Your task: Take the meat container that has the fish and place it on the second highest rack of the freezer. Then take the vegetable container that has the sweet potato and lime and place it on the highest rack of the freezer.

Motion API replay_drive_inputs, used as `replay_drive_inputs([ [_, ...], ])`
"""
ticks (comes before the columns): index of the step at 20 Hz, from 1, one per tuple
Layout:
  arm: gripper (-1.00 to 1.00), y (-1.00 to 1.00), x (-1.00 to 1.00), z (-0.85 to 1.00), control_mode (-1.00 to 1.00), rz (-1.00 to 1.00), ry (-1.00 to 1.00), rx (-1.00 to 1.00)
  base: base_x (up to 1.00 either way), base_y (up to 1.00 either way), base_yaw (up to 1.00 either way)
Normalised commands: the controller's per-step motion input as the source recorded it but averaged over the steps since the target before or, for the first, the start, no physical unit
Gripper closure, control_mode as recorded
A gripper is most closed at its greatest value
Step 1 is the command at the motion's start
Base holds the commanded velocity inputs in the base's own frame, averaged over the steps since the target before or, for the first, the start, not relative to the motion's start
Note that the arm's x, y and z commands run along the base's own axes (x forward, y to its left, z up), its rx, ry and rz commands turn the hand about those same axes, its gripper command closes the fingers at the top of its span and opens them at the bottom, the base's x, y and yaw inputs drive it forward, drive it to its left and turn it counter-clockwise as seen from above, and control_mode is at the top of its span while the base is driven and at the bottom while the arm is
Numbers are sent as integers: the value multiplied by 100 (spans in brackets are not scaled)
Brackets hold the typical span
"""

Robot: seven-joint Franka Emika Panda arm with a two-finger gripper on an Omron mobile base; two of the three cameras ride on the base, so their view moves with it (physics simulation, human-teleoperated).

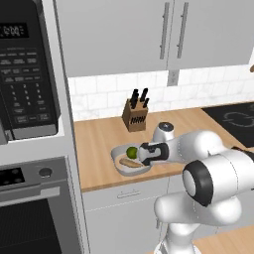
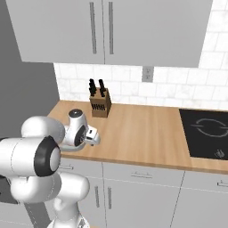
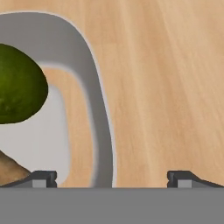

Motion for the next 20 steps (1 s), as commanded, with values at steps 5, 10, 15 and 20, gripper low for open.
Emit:
replay_drive_inputs([
  [5,-100,0,11,-1,-100,0,0,0,0,0,0],
  [10,-100,0,18,0,-100,0,0,0,0,0,0],
  [15,-100,3,23,0,-100,0,0,0,0,0,0],
  [20,-100,7,2,-18,-100,0,0,0,0,0,0],
])
